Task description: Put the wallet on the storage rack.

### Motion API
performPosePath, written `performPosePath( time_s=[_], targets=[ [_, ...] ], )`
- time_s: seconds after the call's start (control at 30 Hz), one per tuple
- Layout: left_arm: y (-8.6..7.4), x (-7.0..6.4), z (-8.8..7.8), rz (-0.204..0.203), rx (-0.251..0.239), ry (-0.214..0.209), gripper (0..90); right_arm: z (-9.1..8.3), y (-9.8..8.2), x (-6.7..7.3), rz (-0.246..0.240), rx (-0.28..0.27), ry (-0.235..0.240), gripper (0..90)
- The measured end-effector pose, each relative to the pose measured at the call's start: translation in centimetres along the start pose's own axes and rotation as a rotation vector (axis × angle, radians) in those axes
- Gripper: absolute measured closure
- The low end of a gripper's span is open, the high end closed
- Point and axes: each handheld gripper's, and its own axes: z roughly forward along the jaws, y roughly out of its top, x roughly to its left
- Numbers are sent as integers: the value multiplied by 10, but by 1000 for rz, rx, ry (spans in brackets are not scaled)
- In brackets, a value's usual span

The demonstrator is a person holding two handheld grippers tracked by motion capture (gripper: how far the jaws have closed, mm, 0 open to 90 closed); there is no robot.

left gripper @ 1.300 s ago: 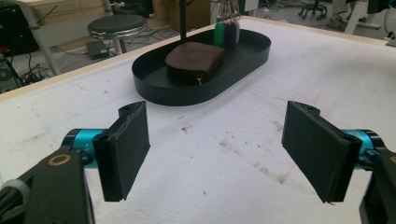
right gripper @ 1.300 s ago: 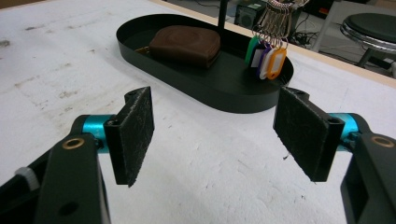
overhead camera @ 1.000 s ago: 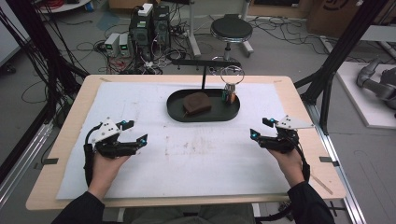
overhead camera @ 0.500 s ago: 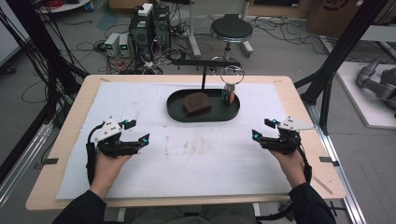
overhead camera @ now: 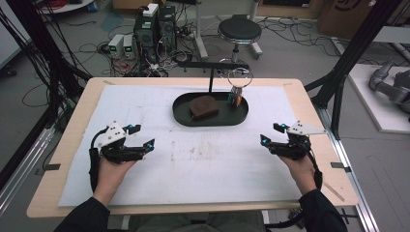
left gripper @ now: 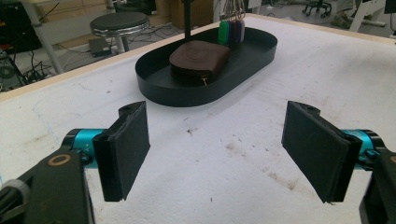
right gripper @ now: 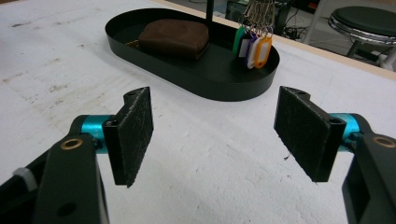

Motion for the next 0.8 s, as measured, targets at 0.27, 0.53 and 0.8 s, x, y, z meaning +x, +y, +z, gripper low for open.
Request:
performPosePath(
  time_s=[0.27, 0.53, 0.8],
  targets=[
    [0, 0, 0, 2, 5, 3, 232, 0, 0, 1, -2, 0, 2, 291],
    [0, 0, 0, 5, 7, 2, 232, 0, 0, 0, -5, -2, 2, 291],
    [0, 0, 0, 4, 8, 3, 232, 0, 0, 0, -1, 1, 1, 290]
  ],
)
